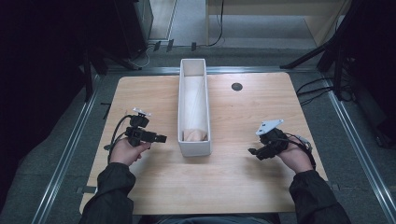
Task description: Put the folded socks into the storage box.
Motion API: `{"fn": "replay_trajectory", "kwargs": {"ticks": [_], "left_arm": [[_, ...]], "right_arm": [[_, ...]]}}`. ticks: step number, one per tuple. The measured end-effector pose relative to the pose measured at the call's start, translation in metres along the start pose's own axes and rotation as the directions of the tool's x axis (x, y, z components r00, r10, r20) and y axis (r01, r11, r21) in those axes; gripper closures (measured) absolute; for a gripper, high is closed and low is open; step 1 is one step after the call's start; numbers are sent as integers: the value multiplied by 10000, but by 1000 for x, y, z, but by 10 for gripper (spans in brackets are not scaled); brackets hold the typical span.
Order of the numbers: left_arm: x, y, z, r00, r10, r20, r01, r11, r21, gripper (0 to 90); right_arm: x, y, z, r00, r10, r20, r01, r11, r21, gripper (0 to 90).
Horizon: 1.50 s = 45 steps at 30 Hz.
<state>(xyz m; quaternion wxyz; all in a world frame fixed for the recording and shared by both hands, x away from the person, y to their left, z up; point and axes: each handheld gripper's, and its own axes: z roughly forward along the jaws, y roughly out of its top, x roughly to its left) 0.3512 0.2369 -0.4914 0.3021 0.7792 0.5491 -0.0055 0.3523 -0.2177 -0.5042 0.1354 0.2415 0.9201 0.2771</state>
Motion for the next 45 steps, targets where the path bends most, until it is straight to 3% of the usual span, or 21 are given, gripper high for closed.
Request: {"fn": "replay_trajectory", "kwargs": {"ticks": [14, 26, 32, 45], "left_arm": [[15, -16, -8, 10000, -21, -77, 24, 9995, 311, 380], [31, -27, -19, 9989, -258, -400, 267, 9994, 222, 373], [34, -27, -21, 9987, -390, -322, 394, 9992, 113, 369], [35, -28, -17, 9987, -379, -341, 392, 9985, 370, 363]], "right_arm": [[1, 0, 0, 10000, 27, -45, -26, 10000, 42, 242], [0, 0, 0, 9999, 76, -65, -76, 9999, 70, 240], [0, 0, 2, 10000, 33, -83, -32, 9998, 186, 238], [0, 0, 1, 9999, 61, -83, -60, 9998, 175, 238]]}}
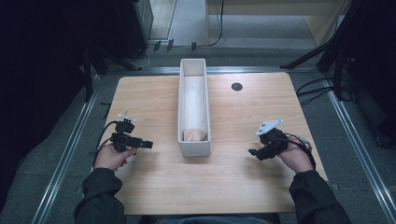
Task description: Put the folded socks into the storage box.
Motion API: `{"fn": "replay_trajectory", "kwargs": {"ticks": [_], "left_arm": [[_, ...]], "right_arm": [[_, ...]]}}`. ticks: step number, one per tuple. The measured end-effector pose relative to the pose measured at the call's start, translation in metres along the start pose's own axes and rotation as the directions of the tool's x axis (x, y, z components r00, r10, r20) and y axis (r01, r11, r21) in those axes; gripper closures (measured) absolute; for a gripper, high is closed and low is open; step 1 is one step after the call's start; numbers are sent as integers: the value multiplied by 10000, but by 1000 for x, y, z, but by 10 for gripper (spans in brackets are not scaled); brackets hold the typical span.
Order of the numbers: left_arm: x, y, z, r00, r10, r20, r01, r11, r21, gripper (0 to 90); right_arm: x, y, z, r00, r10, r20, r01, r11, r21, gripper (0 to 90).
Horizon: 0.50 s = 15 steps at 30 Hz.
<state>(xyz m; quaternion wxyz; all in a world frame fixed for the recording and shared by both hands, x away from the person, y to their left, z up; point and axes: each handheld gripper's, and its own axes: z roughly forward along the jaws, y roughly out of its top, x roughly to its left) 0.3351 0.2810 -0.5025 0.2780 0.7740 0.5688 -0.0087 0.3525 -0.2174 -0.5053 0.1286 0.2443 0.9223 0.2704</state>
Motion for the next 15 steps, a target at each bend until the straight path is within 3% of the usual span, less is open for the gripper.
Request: {"fn": "replay_trajectory", "kwargs": {"ticks": [15], "left_arm": [[1, -1, 0, 10000, -63, 58, 63, 10000, 11, 361]], "right_arm": [[0, 0, 0, 10000, -40, -11, 40, 10000, 14, 238]]}}
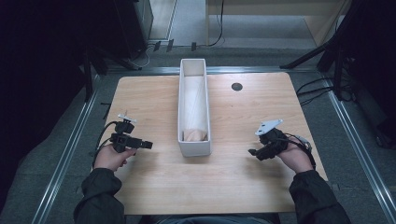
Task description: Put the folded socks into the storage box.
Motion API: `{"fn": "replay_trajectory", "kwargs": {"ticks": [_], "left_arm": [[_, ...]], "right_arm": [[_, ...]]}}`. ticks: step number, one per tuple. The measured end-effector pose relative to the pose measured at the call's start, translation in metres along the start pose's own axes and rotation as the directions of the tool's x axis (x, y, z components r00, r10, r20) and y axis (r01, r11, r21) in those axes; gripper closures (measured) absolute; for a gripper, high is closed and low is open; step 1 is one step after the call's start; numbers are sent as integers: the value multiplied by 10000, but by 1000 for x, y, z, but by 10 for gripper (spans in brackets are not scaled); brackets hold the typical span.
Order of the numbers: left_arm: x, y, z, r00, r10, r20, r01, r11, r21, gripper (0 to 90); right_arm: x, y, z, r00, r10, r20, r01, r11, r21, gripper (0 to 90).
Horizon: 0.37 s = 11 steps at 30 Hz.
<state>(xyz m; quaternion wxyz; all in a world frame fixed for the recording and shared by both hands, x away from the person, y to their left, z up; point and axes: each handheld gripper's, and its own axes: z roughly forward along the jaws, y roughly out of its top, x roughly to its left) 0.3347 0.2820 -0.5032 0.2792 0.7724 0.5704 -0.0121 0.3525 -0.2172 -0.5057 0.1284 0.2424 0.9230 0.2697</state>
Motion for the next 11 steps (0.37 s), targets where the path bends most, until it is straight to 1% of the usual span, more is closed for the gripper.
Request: {"fn": "replay_trajectory", "kwargs": {"ticks": [11], "left_arm": [[0, 0, 1, 10000, 10, 10, -10, 10000, 84, 358]], "right_arm": [[0, 0, 0, 10000, -12, -7, 12, 10000, -4, 238]]}}
